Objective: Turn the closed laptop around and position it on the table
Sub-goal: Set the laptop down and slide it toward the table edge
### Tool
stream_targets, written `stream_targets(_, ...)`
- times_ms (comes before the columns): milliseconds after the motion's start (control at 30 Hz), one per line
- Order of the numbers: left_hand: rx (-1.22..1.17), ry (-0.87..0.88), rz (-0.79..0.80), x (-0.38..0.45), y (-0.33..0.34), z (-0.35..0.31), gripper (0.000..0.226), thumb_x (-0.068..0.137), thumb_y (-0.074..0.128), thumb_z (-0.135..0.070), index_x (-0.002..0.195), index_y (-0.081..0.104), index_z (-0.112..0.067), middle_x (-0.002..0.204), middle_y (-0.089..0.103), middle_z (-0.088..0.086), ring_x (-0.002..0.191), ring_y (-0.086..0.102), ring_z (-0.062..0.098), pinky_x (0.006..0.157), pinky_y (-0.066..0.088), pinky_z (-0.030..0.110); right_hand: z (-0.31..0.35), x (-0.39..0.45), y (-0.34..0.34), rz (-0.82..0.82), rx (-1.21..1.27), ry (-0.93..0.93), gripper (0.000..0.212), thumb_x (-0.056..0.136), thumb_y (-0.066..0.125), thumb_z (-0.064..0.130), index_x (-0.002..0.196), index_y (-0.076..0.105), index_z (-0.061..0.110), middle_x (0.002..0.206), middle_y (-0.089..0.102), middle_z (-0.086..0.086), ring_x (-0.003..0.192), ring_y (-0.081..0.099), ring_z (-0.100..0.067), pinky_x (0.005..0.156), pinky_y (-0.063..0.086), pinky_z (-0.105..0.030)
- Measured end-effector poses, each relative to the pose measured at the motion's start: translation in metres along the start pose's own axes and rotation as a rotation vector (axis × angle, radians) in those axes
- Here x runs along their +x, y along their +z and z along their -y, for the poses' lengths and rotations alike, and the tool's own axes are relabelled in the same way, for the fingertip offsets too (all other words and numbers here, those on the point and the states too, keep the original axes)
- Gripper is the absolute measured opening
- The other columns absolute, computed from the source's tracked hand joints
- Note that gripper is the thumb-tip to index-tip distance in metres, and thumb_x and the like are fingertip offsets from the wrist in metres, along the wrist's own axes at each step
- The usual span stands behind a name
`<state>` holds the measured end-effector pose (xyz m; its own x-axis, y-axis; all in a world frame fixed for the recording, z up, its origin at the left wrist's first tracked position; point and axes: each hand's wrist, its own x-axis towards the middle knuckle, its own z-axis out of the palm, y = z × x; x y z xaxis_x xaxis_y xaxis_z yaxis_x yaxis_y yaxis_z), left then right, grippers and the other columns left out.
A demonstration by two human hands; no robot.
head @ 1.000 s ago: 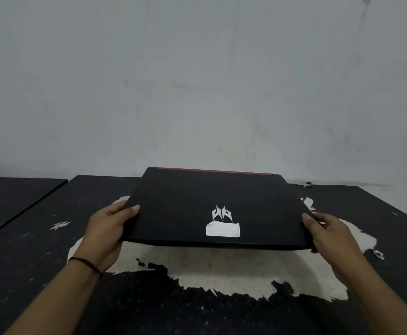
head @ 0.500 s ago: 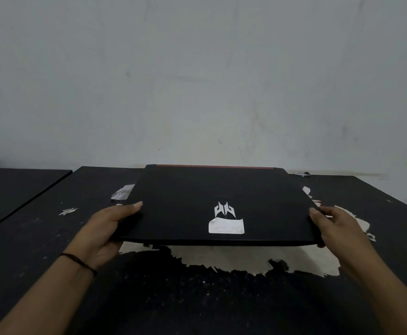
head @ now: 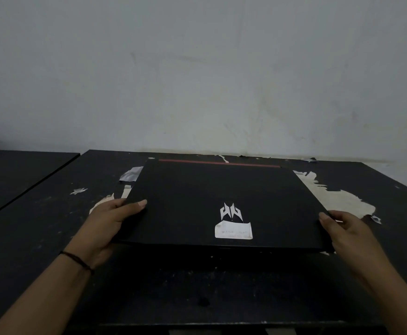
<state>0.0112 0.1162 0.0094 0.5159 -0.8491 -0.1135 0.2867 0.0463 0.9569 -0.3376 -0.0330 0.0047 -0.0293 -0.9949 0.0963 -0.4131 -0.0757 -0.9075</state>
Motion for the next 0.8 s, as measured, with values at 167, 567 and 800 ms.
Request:
stream_targets(167, 0.091, 0.001, -0.03, -0.007, -0.003, 0.016, 0.027, 0.078, 0.066, -0.014, 0.099, 0.068, 0.003, 0.095, 0.074, 0.021, 0.08, 0.072, 0.031, 0.069, 0.059, 0.035, -0.017, -0.009, 0.001, 0.01, 0.002, 0.044, 0.044, 0.09, 0.052, 0.039, 0.125, 0.055, 0.012, 0.116, 0.062, -0.009, 0.094, 0.06, -0.022, 0.067, 0.044, -0.033)
stream_targets(567, 0.18, 0.028, -0.012, -0.017, -0.003, 0.029, 0.021, 0.081, 0.063, -0.013, 0.093, 0.07, 0.001, 0.09, 0.075, 0.021, 0.074, 0.073, 0.03, 0.055, 0.058, 0.026, -0.028, -0.02, -0.005, 0.021, 0.048, 0.089, 0.039, 0.09, 0.053, 0.036, 0.123, 0.056, 0.016, 0.11, 0.061, -0.007, 0.088, 0.06, -0.019, 0.073, 0.048, -0.037)
stream_targets(800, 0.201, 0.025, 0.006, -0.022, -0.006, 0.036, 0.021, 0.083, 0.06, -0.012, 0.094, 0.07, 0.002, 0.089, 0.075, 0.02, 0.074, 0.073, 0.03, 0.055, 0.058, 0.025, -0.031, -0.02, -0.008, 0.035, 0.04, 0.111, 0.036, 0.092, 0.052, 0.03, 0.124, 0.056, 0.013, 0.094, 0.058, 0.002, 0.077, 0.052, -0.005, 0.062, 0.042, -0.028)
